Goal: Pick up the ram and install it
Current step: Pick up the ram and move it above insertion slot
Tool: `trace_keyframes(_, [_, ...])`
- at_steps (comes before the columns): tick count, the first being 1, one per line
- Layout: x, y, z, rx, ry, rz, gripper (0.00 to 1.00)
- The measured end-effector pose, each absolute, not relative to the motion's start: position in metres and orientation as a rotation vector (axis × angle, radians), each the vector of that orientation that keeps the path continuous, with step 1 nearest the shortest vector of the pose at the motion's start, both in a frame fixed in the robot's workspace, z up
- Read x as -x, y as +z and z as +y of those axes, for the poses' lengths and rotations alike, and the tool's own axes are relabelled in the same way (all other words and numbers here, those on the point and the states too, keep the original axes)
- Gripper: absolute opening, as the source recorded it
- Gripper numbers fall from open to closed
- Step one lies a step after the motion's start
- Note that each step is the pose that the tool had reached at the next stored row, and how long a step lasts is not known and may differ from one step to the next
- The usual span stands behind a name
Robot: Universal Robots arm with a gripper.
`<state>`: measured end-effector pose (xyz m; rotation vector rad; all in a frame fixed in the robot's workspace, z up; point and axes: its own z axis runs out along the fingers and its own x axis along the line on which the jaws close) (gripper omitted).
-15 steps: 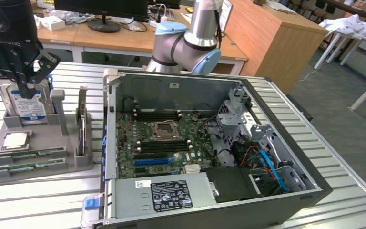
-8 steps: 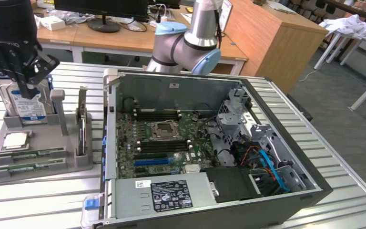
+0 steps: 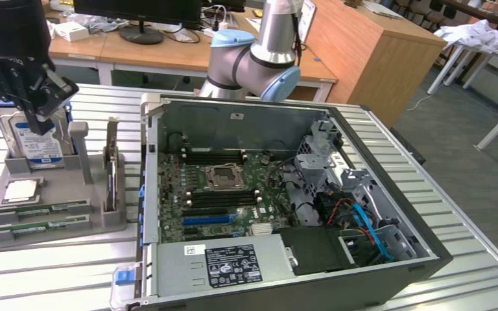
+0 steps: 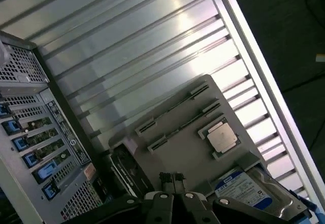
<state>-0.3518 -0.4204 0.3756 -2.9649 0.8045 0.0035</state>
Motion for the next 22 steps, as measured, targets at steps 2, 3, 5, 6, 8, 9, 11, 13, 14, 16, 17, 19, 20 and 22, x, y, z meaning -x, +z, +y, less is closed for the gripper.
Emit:
trace_keyframes(2, [0.3518, 0.3756, -0.4205, 2.950, 0.002, 0.858, 0.10])
trace_keyframes(3, [0.3518, 0.3756, -0.4205, 2.942, 0.001, 0.885, 0.10])
trace_keyframes(5, [0.3518, 0.3755, -0.4204, 2.925, -0.002, 0.940, 0.10])
trace_keyframes(6, [0.3518, 0.3755, -0.4204, 2.916, -0.002, 0.967, 0.10])
trace_keyframes(8, [0.3518, 0.3755, -0.4204, 2.898, -0.004, 1.019, 0.10])
trace_keyframes(9, [0.3518, 0.3755, -0.4204, 2.889, -0.005, 1.045, 0.10])
trace_keyframes(11, [0.3518, 0.3754, -0.4204, 2.870, -0.007, 1.097, 0.10])
trace_keyframes(13, [0.3518, 0.3753, -0.4205, 2.850, -0.009, 1.148, 0.10])
trace_keyframes(14, [0.3518, 0.3753, -0.4205, 2.841, -0.010, 1.170, 0.10])
trace_keyframes(16, [0.3518, 0.3752, -0.4204, 2.823, -0.011, 1.214, 0.10])
trace_keyframes(17, [0.3518, 0.3752, -0.4205, 2.814, -0.011, 1.234, 0.10])
trace_keyframes(19, [0.3519, 0.3751, -0.4205, 2.800, -0.007, 1.270, 0.10])
trace_keyframes(20, [0.3519, 0.3751, -0.4204, 2.793, -0.003, 1.288, 0.10])
trace_keyframes(22, [0.3519, 0.3751, -0.4204, 2.783, 0.009, 1.319, 0.10])
